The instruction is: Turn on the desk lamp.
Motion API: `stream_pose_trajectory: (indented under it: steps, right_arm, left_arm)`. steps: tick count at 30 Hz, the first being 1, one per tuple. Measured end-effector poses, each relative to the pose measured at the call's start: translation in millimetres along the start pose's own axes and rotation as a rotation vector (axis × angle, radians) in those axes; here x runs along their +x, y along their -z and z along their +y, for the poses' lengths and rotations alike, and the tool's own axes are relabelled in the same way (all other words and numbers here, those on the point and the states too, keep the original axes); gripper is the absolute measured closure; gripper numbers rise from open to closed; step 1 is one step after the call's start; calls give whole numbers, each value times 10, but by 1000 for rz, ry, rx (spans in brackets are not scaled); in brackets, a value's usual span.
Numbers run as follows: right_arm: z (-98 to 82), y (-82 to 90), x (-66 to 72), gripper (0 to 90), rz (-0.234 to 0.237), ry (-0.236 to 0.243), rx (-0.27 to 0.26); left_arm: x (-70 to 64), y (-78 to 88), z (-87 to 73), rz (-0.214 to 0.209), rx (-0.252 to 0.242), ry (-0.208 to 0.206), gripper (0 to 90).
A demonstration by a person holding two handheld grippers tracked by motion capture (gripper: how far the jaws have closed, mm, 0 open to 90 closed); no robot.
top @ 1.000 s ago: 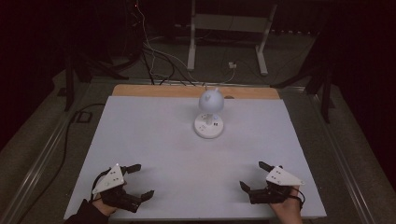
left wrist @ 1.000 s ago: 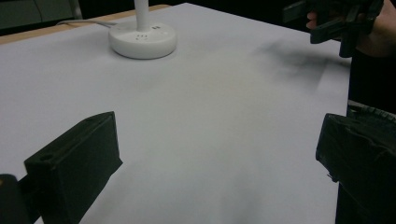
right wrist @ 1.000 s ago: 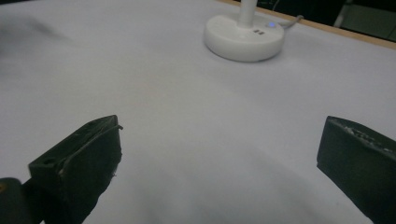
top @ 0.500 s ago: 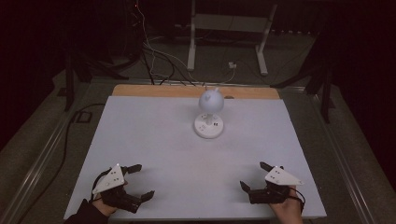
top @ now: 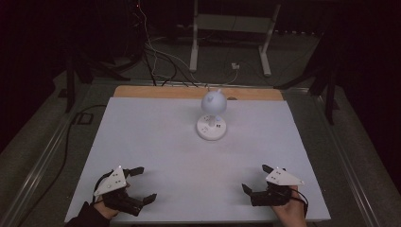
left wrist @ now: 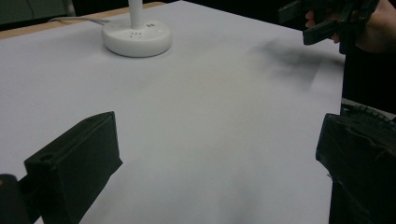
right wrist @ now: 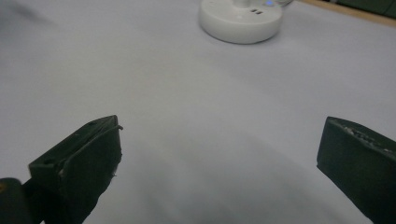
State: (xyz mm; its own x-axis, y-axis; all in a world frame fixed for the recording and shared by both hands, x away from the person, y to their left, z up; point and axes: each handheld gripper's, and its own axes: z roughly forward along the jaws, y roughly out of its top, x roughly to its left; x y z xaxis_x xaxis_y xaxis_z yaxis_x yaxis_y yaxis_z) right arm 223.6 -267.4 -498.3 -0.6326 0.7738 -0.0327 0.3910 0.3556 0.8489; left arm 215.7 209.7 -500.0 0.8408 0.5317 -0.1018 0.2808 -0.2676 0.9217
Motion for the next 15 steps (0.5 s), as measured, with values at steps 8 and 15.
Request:
stream_pose_trajectory:
  steps: [8,15]
  right_arm:
    - [177,46,17,0,35,-50,15]
    - [335,94,37,0,40,-43,13]
  left_arm:
    - [4,4,2,3,-5,5,3]
    - [-5,2,4,1,-5,5,3]
